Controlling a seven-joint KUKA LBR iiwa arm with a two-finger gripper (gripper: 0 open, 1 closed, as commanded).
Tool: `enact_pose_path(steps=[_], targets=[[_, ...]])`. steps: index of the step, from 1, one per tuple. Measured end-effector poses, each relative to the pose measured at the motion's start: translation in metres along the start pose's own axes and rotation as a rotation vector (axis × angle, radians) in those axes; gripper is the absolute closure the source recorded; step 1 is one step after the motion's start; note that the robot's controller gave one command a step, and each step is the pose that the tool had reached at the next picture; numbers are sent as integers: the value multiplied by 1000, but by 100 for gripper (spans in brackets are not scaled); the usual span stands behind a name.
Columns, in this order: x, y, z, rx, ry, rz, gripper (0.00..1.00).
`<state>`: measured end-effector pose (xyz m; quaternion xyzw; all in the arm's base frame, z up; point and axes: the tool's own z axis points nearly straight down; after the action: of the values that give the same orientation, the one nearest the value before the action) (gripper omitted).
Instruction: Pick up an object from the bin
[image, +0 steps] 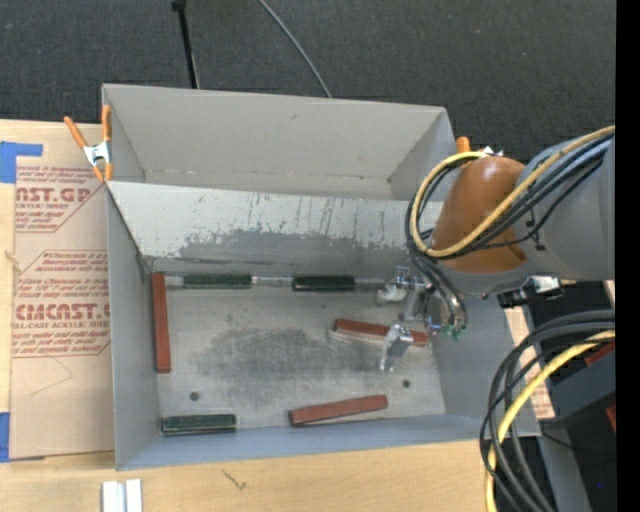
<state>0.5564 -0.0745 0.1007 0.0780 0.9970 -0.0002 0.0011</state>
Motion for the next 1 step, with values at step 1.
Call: enact_pose_path(steps=[1], targets=[[-8,4,26,-1,0,33,0]])
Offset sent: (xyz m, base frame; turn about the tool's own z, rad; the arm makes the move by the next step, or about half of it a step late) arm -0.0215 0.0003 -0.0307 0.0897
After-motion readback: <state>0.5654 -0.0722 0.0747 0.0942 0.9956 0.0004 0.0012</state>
